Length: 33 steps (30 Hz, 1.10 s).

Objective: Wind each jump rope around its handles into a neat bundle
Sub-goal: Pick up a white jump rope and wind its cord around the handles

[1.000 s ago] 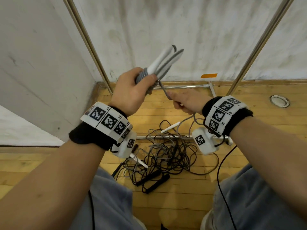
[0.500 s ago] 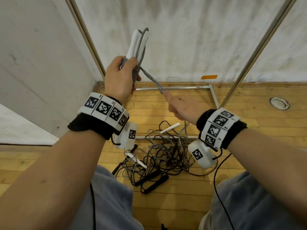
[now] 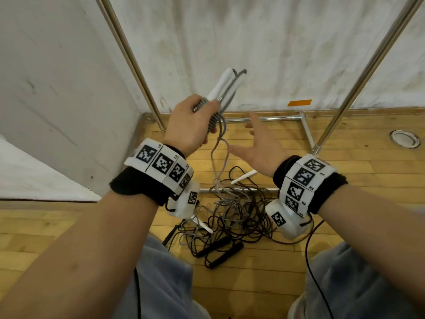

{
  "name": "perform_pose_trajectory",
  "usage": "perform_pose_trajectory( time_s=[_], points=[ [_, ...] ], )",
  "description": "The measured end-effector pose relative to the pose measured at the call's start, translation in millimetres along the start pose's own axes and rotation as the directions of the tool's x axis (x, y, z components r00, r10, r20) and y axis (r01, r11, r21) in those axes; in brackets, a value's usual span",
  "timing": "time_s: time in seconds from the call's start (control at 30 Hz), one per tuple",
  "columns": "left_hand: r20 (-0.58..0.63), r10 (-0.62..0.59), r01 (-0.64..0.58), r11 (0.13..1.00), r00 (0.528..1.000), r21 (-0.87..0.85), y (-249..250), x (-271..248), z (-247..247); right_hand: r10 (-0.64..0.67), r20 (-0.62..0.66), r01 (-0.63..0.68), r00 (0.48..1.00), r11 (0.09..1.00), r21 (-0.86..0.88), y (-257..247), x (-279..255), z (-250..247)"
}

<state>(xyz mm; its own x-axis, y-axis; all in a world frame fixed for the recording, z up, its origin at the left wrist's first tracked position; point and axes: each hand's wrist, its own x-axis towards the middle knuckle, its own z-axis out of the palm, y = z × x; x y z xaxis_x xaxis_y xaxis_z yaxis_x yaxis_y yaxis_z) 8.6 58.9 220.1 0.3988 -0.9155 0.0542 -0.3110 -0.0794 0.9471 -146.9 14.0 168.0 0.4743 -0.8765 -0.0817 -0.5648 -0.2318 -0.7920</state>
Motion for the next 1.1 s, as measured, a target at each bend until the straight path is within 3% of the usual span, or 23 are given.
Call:
perform_pose_trajectory(
  time_s=[0.07, 0.13, 0.23, 0.37, 0.47, 0.53, 0.63, 0.73, 0.9, 1.0, 1.1],
  points=[
    [0.074, -0.027, 0.029, 0.999, 0.997, -0.024, -1, -2, 4, -0.007, 0.02, 0.004, 1.0, 0.993, 0.115, -7, 0, 1],
    [0.138, -0.061, 0.069, 0.996, 0.989, -0.058, 0, -3, 7, -0.017, 0.11, 0.009, 0.994, 0.997, 0.072, -8, 0, 3],
    [0.192, -0.074, 0.093, 0.991, 0.979, -0.093, 4, -1, 8, -0.031, 0.087, 0.014, 0.996, 0.981, 0.191, -12, -4, 7],
    [0.173, -0.022, 0.027, 0.999, 0.985, -0.024, 4, 3, 7, 0.013, 0.073, -0.047, 0.997, 0.871, 0.49, -14, -6, 8],
    [0.095, 0.025, -0.034, 0.995, 0.995, 0.097, 0, 8, 8, 0.069, 0.054, -0.087, 0.996, 0.819, 0.567, -13, -6, 2],
    [0.047, 0.069, -0.077, 0.974, 0.997, 0.211, -3, 11, 5, 0.056, 0.019, -0.059, 0.998, 0.886, 0.461, -13, -5, -4],
    [0.019, 0.138, -0.134, 0.903, 0.99, 0.409, -12, 16, -4, -0.124, 0.023, 0.123, 0.992, 0.992, 0.02, -13, -6, -16],
    [0.078, 0.145, -0.161, 0.746, 0.986, 0.646, -20, 17, -6, -0.235, 0.126, 0.262, 0.964, 0.921, -0.289, -15, -5, -27],
    [0.23, -0.013, -0.183, 0.568, 0.973, 0.803, -27, 11, 4, -0.291, 0.195, 0.35, 0.937, 0.801, -0.486, -22, -3, -40],
    [0.383, -0.074, -0.27, 0.586, 0.921, 0.764, -25, 4, 12, -0.352, 0.132, 0.364, 0.927, 0.749, -0.554, -22, -2, -47],
    [0.49, -0.051, -0.357, 0.621, 0.87, 0.698, -19, -4, 20, -0.415, 0.068, 0.376, 0.907, 0.727, -0.575, -20, -2, -56]
  ],
)
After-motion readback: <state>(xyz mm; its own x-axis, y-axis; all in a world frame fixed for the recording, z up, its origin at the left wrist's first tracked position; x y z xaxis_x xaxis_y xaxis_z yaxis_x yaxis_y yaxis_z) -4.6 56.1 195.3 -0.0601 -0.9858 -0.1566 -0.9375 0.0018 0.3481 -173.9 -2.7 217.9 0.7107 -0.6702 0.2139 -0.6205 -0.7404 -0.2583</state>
